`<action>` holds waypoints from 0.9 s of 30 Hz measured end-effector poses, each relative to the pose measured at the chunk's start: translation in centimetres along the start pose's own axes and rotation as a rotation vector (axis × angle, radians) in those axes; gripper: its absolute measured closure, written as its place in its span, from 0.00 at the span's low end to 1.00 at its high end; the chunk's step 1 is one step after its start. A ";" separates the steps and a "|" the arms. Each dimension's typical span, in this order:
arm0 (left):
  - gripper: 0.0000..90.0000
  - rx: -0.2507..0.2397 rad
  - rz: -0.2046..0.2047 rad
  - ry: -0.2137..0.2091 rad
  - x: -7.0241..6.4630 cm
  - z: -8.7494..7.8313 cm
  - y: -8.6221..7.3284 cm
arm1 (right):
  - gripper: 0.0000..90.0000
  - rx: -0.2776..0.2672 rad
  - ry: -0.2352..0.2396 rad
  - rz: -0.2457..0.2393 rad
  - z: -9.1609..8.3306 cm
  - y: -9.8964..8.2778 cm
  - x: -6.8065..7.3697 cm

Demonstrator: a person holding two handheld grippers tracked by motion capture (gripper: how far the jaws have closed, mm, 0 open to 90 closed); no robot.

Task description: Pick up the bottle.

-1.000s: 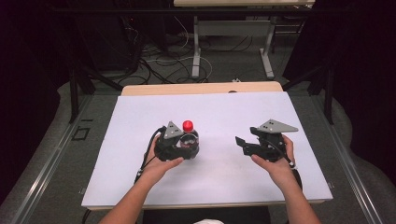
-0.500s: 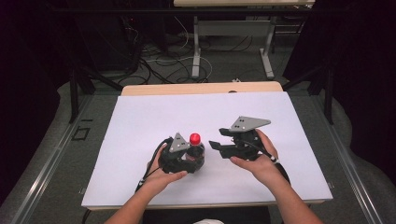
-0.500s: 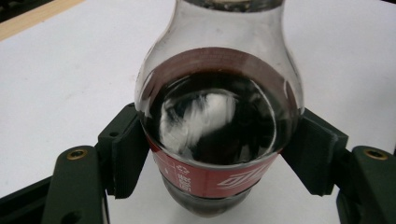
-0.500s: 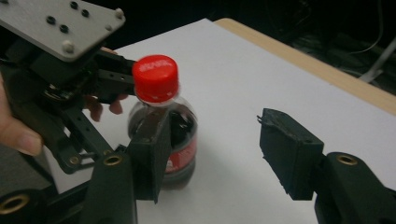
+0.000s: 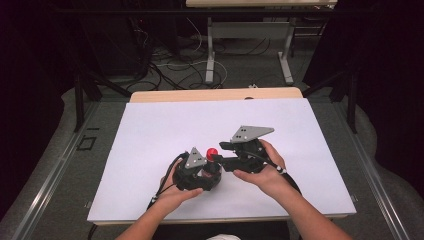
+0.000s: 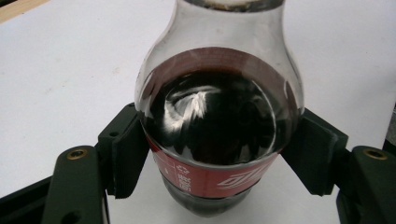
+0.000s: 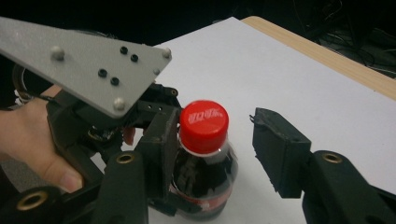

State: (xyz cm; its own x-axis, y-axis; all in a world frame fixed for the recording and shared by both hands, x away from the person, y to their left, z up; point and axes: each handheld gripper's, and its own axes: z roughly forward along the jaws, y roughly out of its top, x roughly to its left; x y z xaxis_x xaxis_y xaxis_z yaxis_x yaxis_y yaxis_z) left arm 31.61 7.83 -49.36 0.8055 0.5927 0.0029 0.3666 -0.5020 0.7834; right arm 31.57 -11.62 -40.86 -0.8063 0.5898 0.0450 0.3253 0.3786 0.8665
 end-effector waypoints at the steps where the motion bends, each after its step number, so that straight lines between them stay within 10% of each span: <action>1: 0.33 0.003 0.007 -0.002 -0.1 0.0 0.0 | 0.58 0.001 0.003 0.001 0.2 0.0 0.1; 18: 0.33 -0.011 0.015 -0.025 -1.0 -0.1 0.1 | 0.68 0.044 -0.002 0.011 1.7 0.1 0.7; 27: 0.33 -0.026 0.027 -0.058 -1.0 -0.3 0.0 | 0.68 0.091 0.261 -0.184 1.8 1.0 -1.8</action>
State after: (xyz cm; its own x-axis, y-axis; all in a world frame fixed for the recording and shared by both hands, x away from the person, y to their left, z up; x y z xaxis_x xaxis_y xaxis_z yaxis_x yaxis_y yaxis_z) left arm 30.71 7.41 -49.15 0.8406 0.5415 -0.0111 0.3327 -0.5001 0.7995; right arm 34.18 -11.05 -40.97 -0.9510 0.3080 0.0280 0.1962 0.5310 0.8244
